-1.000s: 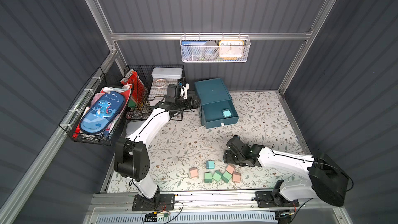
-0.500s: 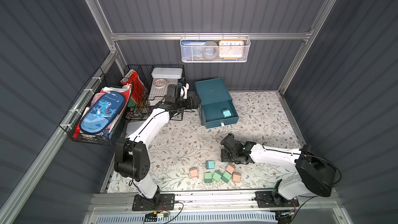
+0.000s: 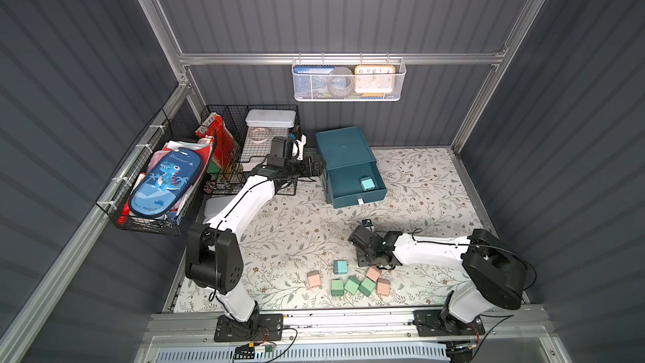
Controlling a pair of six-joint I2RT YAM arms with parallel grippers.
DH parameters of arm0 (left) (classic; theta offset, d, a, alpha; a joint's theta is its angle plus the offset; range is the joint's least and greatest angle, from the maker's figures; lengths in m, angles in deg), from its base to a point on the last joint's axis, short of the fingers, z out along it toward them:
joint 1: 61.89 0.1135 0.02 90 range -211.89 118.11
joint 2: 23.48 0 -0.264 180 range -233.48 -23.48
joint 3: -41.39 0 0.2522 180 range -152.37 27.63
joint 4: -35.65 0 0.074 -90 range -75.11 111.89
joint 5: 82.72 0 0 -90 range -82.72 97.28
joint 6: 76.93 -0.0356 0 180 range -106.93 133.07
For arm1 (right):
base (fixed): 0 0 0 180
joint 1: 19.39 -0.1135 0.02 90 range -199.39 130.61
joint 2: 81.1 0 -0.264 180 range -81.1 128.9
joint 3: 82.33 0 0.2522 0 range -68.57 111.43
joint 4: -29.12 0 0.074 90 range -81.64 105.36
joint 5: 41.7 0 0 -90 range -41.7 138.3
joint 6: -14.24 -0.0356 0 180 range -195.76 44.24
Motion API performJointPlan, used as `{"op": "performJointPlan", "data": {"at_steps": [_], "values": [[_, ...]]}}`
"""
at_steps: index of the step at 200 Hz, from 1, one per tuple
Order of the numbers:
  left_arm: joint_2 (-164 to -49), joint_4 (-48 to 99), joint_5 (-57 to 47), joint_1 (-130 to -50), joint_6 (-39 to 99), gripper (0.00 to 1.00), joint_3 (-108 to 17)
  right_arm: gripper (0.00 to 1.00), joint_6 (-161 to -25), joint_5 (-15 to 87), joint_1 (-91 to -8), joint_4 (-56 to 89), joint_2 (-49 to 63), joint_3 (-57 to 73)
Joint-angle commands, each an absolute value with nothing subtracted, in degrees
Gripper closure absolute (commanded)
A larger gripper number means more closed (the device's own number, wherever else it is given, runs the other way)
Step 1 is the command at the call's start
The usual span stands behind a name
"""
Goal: Place the plugs into the drawer by color
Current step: Pick up the plug from the center of the board.
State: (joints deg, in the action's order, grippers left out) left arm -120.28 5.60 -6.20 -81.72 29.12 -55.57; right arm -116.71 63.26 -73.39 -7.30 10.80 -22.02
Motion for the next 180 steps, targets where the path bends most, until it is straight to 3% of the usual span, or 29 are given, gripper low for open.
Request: {"op": "performJointPlan", "data": {"at_steps": [1,61,108,137,180], "values": [[-118.76,6.03,-6.87,-81.67,28.10,0.06,-55.87,0.47,-116.54,64.68,-74.05,-9.60,12.04,-21.55],[-119.11,5.72,-6.09,-81.66,28.10,0.06,-56.07,0.63,-116.98,69.85,-74.06,-14.53,4.22,-21.64],[-119.72,5.70,-4.86,-81.69,28.27,0.06,-56.36,0.69,-115.72,77.40,-72.88,-24.23,-11.00,-20.51],[-120.12,6.07,-4.84,-81.75,28.36,0.06,-56.17,0.72,-111.84,76.92,-70.63,-29.17,-20.89,-16.42],[-120.69,6.64,-4.76,-81.75,28.66,0.07,-56.50,0.73,-102.01,72.60,-66.54,-32.36,-14.25,2.74]]}}
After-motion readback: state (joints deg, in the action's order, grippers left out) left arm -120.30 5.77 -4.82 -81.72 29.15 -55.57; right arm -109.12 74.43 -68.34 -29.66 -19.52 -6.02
